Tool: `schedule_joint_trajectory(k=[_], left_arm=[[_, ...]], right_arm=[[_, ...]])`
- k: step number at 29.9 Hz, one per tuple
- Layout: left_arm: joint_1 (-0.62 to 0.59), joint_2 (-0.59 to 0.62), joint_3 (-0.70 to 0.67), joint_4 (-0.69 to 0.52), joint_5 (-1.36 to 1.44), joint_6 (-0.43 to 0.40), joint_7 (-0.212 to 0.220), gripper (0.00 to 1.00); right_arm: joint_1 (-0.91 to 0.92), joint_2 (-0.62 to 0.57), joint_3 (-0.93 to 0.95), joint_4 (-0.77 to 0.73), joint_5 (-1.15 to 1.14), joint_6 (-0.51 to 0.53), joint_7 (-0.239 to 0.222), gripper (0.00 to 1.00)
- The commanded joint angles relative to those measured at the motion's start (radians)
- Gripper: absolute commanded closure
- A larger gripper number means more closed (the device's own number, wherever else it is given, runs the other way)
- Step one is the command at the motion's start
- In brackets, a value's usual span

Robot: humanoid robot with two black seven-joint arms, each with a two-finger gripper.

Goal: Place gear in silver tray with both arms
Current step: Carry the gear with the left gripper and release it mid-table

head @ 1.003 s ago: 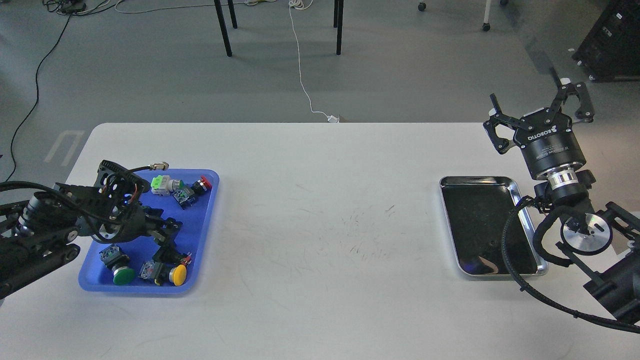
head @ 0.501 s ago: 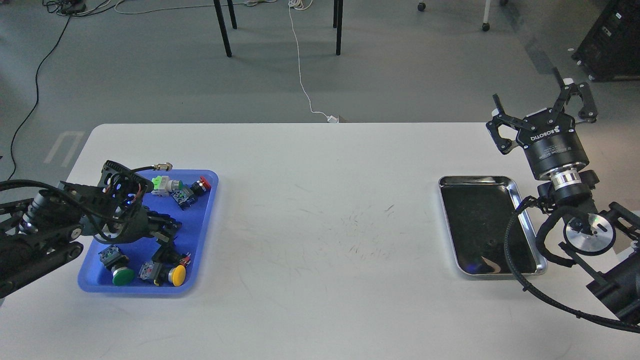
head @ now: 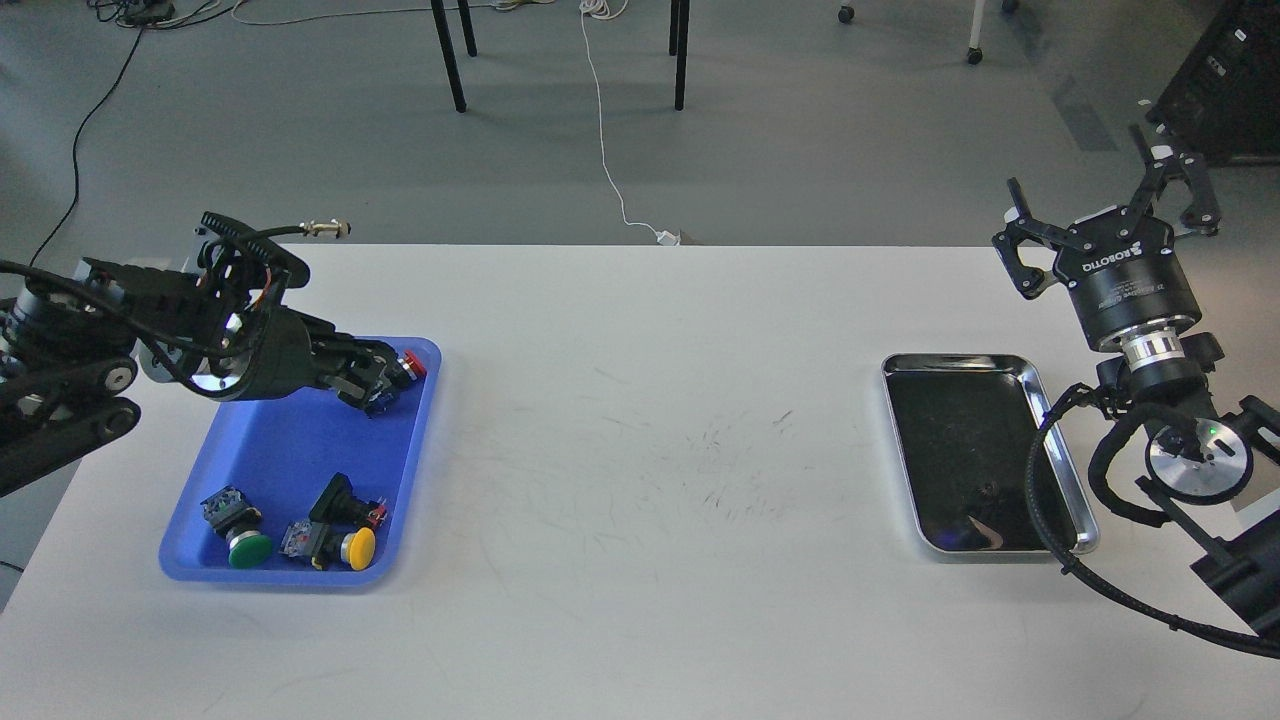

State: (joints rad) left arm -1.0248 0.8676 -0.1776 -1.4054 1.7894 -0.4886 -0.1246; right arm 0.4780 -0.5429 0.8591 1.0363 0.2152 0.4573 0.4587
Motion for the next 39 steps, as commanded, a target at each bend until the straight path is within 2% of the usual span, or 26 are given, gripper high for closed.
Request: schedule_joint_trajectory(k=[1,5,9,13,15,18,20,26,31,33,34,35,37,38,39], left_arm=[[-0.051,-0.134,0.004,-0.006,-0.008,0.0,0.011,0.85],[-0.054,-0.284,0.01,0.006,0.004,0.0,0.023,0.85],[-0.051,-0.494,0.033,0.117,0.015,0.0,0.089,0.85],[-0.048,-0.627,0.093,0.167,0.018,0.0,0.103,0.85],[-0.043,-0.67,0.115,0.183,0.024,0.0,0.112,0.85],[-0.031,-0.743,0.133,0.233,0.028,0.0,0.125,0.84],[-0.012,-0.781,0.136,0.275,0.028,0.0,0.126,0.84],[0.009,-0.854,0.138,0.327,0.03,0.0,0.126,0.83],[0.046,-0.863,0.136,0.356,0.031,0.0,0.132,0.81],[0.058,-0.863,0.133,0.362,0.042,0.0,0.134,0.78],[0.06,-0.863,0.13,0.362,0.042,0.0,0.135,0.73],[0.061,-0.863,0.124,0.362,0.039,0.0,0.138,0.65],[0.058,-0.866,0.119,0.353,0.031,0.018,0.154,0.41],[0.057,-0.868,0.118,0.347,0.027,0.03,0.161,0.35],[0.055,-0.868,0.116,0.344,0.024,0.039,0.171,0.33]], right_arm=[[-0.003,-0.031,0.001,0.008,0.0,0.0,0.0,0.01],[-0.013,-0.069,-0.002,0.022,0.0,0.001,0.0,0.01],[-0.018,-0.078,-0.003,0.024,-0.002,-0.002,-0.003,0.01],[0.005,-0.12,-0.008,0.041,-0.007,-0.066,-0.012,0.01],[0.054,-0.123,-0.011,0.042,-0.016,-0.103,-0.023,0.01],[0.163,-0.114,-0.034,0.035,-0.042,-0.134,-0.075,0.01],[0.227,-0.111,-0.06,0.027,-0.048,-0.158,-0.09,0.01],[0.381,0.006,-0.185,-0.044,-0.05,-0.198,-0.092,0.01],[0.404,0.058,-0.21,-0.061,-0.059,-0.201,-0.091,0.01],[0.402,0.063,-0.212,-0.059,-0.079,-0.201,-0.092,0.01],[0.399,0.061,-0.212,-0.059,-0.089,-0.201,-0.092,0.01],[0.398,0.06,-0.212,-0.058,-0.095,-0.201,-0.092,0.01],[0.393,0.051,-0.218,-0.053,-0.1,-0.201,-0.092,0.01],[0.392,0.049,-0.219,-0.048,-0.1,-0.201,-0.092,0.01],[0.39,0.046,-0.225,-0.047,-0.1,-0.2,-0.092,0.01]])
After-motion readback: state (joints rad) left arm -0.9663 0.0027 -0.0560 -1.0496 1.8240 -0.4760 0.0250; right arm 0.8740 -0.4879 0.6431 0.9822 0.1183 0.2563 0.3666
